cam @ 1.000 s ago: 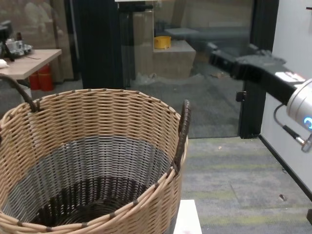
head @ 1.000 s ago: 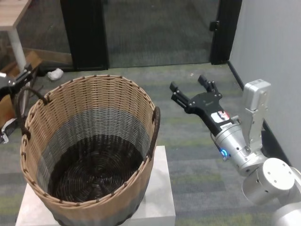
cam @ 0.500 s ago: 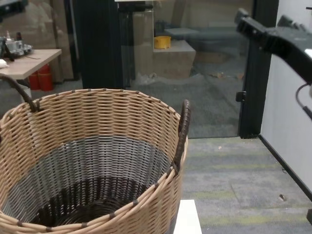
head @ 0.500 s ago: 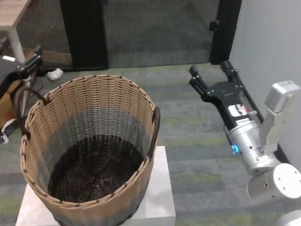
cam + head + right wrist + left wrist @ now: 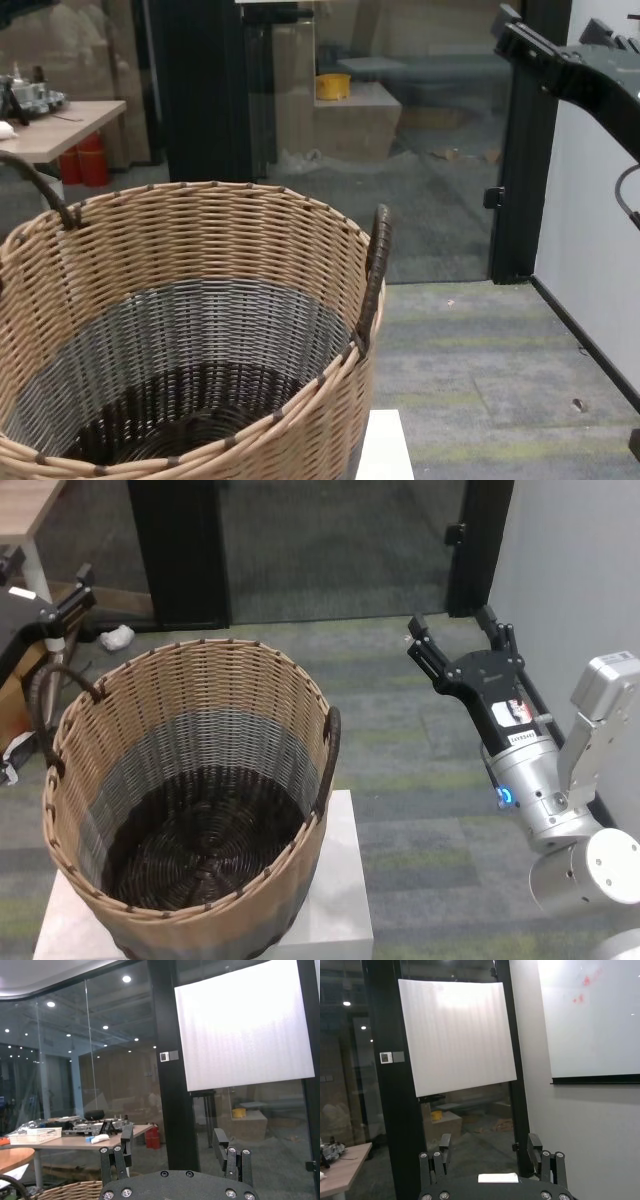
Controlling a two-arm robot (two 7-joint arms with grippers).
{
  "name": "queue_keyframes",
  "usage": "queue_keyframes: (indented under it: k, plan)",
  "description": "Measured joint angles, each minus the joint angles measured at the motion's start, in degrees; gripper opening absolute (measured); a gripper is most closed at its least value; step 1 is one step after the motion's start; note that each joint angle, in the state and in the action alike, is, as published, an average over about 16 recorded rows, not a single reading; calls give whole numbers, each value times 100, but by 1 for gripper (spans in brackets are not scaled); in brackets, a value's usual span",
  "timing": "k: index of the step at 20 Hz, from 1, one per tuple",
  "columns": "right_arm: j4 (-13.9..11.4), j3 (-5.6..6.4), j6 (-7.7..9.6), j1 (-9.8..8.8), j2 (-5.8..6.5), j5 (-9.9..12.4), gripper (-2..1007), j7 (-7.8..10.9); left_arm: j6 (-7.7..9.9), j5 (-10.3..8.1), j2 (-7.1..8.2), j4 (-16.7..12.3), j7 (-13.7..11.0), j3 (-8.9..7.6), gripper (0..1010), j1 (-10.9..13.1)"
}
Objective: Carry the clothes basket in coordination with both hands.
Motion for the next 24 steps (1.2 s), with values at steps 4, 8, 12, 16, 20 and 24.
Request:
queue_keyframes:
  k: [4, 8, 12, 16, 20, 24]
  plan:
    - [9, -8, 11, 5, 2, -4, 1001, 2, 8, 3, 2, 4, 5, -1, 1002, 5]
    - [19, -19, 24, 12, 4, -1, 1001, 1, 25, 6, 5, 6, 11, -6, 1002, 14]
    - [26, -28, 33, 18, 7, 2, 1001, 0, 37, 8, 7, 9, 16, -10, 1002, 20]
    - [31, -33, 39, 21, 9, 4, 1001, -1, 44, 9, 9, 10, 20, -12, 1002, 24]
    - [34, -36, 43, 23, 11, 7, 1001, -1, 49, 10, 10, 11, 22, -14, 1002, 26]
    - [36, -38, 46, 25, 12, 8, 1001, -1, 52, 11, 12, 12, 23, -16, 1002, 28]
